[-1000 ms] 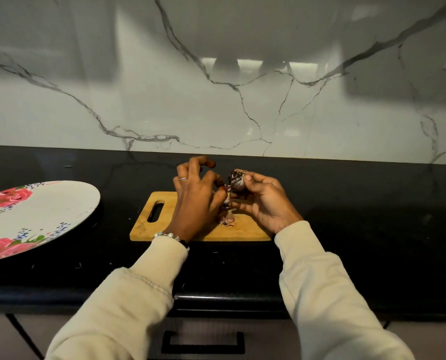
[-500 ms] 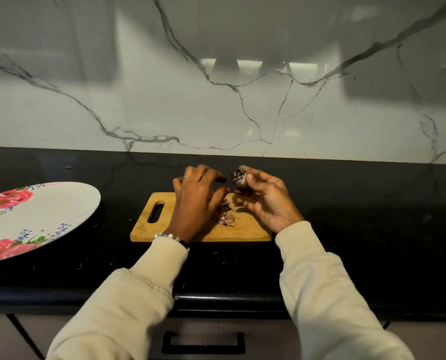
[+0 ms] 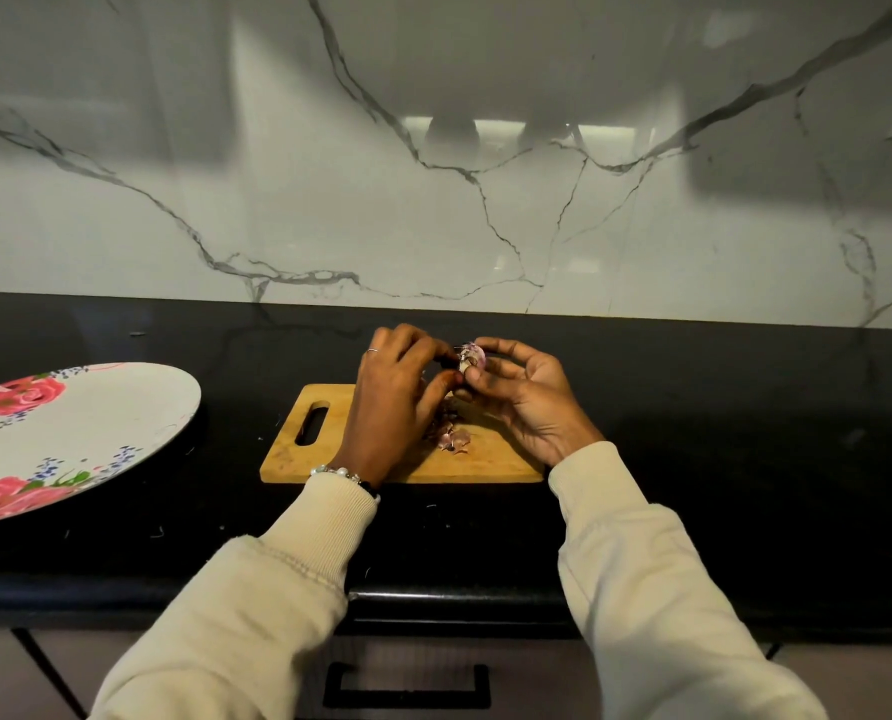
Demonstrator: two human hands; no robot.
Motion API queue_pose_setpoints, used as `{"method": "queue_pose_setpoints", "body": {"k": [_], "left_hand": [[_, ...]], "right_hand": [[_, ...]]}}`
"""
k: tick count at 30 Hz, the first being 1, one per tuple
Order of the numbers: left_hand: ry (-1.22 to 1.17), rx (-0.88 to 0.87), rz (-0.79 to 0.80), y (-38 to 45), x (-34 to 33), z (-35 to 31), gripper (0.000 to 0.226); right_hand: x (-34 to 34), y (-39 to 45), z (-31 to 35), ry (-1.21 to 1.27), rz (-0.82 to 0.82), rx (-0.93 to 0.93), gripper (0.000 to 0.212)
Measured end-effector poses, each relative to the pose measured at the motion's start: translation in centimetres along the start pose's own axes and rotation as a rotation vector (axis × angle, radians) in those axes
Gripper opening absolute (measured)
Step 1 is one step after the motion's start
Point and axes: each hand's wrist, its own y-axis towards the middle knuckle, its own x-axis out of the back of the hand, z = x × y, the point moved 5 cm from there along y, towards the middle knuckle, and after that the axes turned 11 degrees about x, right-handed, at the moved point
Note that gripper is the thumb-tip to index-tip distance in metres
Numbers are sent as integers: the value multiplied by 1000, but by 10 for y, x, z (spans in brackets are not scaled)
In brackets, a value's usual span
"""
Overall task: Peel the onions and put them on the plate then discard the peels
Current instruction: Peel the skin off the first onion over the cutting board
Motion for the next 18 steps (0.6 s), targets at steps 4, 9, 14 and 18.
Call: {"method": "queue_pose_setpoints", "body": {"k": [4,9,14,18], "left_hand": [[24,3,-6,-1,0,1,15],[23,52,-25,-1,2,2,14],[12,65,-3,-2,1,0,12],[27,81,34,-2,0,-3,14]], "right_hand": [[1,0,0,-23,-6,-3,34],[3,0,1,-8,-39,28,25],[1,-1,0,-43,-34,31,24],[0,-1,0,-84,-18,28,24]]}}
